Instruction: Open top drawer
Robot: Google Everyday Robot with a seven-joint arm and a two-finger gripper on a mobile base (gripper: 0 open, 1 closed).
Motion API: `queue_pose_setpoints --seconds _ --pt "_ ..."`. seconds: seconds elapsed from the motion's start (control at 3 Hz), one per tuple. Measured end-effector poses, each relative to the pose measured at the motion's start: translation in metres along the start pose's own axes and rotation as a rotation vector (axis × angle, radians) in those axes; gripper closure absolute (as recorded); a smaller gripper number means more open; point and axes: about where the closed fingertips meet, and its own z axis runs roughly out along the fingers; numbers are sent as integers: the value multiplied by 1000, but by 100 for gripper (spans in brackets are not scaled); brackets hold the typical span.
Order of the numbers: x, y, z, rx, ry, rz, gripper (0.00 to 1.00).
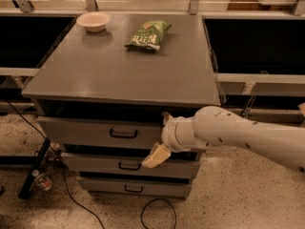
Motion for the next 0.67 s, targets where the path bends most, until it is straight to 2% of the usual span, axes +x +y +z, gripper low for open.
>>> queue_pose_setpoints --seconds 0.67 --pt "0 4 7 -26 19 -7 0"
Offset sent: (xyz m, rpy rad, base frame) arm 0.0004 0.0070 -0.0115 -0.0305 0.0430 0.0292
